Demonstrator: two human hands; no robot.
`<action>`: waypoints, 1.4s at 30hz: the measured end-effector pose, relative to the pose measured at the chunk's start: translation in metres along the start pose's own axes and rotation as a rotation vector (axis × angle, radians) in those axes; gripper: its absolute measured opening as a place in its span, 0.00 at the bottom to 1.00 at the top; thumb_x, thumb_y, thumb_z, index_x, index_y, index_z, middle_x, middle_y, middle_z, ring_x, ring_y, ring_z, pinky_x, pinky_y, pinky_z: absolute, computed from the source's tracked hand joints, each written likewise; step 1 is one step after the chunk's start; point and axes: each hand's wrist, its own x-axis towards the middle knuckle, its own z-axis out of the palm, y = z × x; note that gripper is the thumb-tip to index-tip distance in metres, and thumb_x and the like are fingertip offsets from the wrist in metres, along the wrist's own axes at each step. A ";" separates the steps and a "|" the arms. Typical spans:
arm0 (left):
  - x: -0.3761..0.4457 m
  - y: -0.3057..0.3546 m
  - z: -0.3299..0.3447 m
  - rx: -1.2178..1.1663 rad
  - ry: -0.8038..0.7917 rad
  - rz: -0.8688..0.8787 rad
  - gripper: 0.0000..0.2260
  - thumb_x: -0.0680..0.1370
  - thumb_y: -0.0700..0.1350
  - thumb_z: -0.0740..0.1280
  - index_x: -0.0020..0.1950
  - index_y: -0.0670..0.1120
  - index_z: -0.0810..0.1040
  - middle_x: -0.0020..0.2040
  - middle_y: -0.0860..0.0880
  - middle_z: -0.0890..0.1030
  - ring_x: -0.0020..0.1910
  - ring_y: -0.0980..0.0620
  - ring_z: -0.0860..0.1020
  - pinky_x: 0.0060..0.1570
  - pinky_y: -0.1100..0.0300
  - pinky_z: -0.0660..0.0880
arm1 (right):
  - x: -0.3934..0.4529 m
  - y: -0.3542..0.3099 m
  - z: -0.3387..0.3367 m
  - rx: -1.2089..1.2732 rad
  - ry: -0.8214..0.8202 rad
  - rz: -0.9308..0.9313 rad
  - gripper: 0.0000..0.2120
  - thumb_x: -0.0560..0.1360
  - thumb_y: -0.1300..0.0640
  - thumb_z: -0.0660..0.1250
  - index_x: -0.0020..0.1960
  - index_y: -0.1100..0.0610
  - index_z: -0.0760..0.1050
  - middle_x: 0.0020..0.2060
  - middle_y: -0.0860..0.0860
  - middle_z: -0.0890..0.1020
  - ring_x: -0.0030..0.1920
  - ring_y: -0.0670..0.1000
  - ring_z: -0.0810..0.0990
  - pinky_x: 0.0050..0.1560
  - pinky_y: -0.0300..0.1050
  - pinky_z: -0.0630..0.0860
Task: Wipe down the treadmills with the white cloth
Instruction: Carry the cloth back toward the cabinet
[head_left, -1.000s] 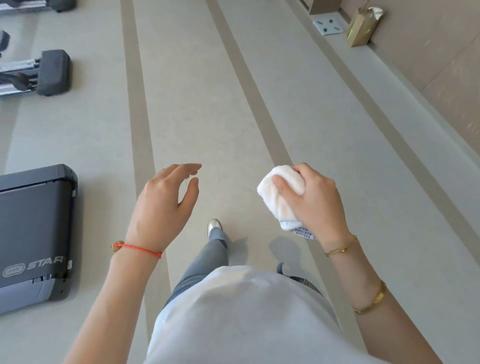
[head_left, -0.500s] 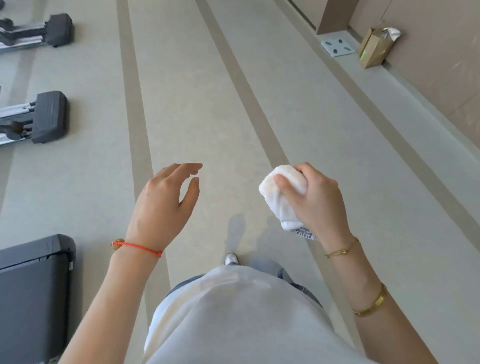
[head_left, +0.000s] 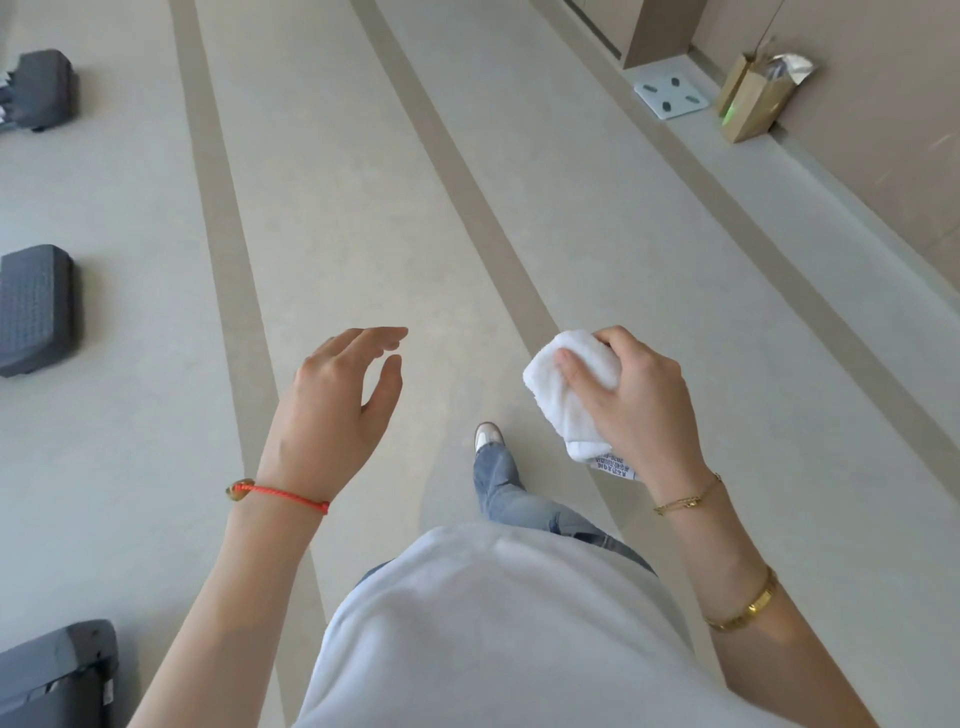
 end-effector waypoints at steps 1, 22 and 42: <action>0.027 -0.005 0.002 0.000 0.011 0.001 0.11 0.80 0.40 0.64 0.61 0.44 0.79 0.52 0.49 0.82 0.52 0.49 0.81 0.53 0.52 0.77 | 0.027 -0.003 0.002 0.004 0.001 -0.004 0.17 0.75 0.37 0.62 0.47 0.52 0.74 0.39 0.47 0.80 0.42 0.52 0.78 0.41 0.49 0.75; 0.495 -0.125 0.037 -0.011 0.042 -0.066 0.11 0.79 0.38 0.65 0.60 0.43 0.80 0.53 0.48 0.83 0.44 0.53 0.78 0.50 0.63 0.73 | 0.514 -0.072 0.088 -0.009 -0.037 -0.048 0.19 0.74 0.36 0.62 0.47 0.52 0.74 0.37 0.46 0.79 0.40 0.50 0.78 0.39 0.48 0.76; 0.952 -0.274 0.064 -0.027 -0.070 0.070 0.11 0.80 0.40 0.64 0.61 0.44 0.80 0.52 0.49 0.83 0.53 0.49 0.81 0.52 0.53 0.77 | 0.933 -0.139 0.176 0.011 0.063 0.104 0.17 0.75 0.38 0.63 0.47 0.52 0.74 0.37 0.46 0.79 0.40 0.51 0.77 0.38 0.47 0.74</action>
